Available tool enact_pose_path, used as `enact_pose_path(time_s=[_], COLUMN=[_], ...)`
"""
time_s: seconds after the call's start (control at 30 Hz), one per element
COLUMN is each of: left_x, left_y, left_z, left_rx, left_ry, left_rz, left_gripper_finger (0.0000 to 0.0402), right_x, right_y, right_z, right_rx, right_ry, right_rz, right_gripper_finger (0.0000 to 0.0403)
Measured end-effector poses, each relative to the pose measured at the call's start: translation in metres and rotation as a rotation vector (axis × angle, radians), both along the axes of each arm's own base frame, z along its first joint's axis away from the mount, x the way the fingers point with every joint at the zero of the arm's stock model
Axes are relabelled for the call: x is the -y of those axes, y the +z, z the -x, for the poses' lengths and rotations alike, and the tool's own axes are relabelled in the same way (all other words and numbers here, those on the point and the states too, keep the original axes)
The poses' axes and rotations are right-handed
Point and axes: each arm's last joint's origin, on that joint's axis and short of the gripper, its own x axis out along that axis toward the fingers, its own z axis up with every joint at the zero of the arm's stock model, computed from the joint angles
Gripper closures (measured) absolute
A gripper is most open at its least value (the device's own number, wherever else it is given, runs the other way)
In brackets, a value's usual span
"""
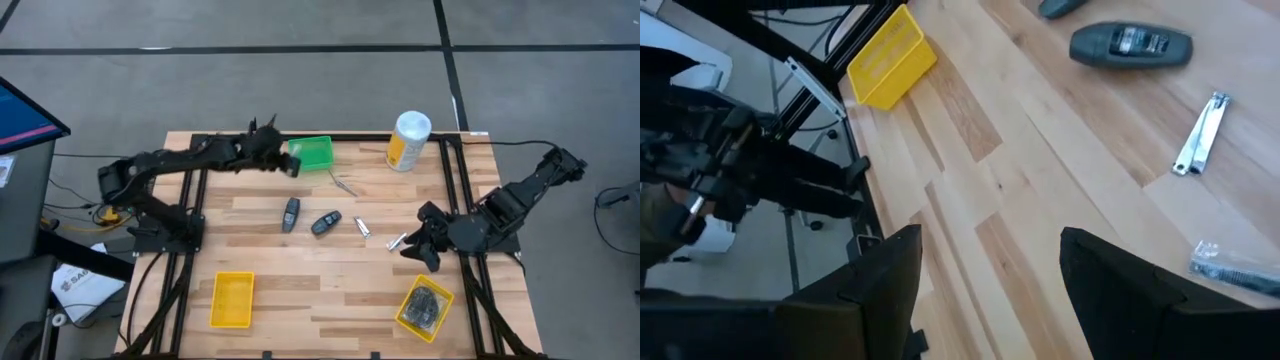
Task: Pick & Place Travel size toiletries
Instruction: Put the silver nail cutter into the green bin
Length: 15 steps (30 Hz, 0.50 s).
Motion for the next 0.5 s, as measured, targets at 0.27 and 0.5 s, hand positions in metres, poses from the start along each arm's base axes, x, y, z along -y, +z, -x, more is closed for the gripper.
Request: enact_pose_path(time_s=[0.27, 0.5], left_x=[-0.044, -0.056], left_y=[-0.017, -0.045], left_z=[-0.028, -0.04], left_rx=[-0.08, -0.138], left_ry=[-0.035, -0.076], left_rz=[0.005, 0.053], left_gripper_finger=[0.0355, 0.0352], right_x=[0.003, 0.003], right_y=[0.0, 0.0], right_z=[-0.002, -0.002], right_rx=[0.005, 0.006], right_ry=[-0.008, -0.008], right_rz=[0.013, 0.013], right_gripper_finger=[0.0176, 0.0176])
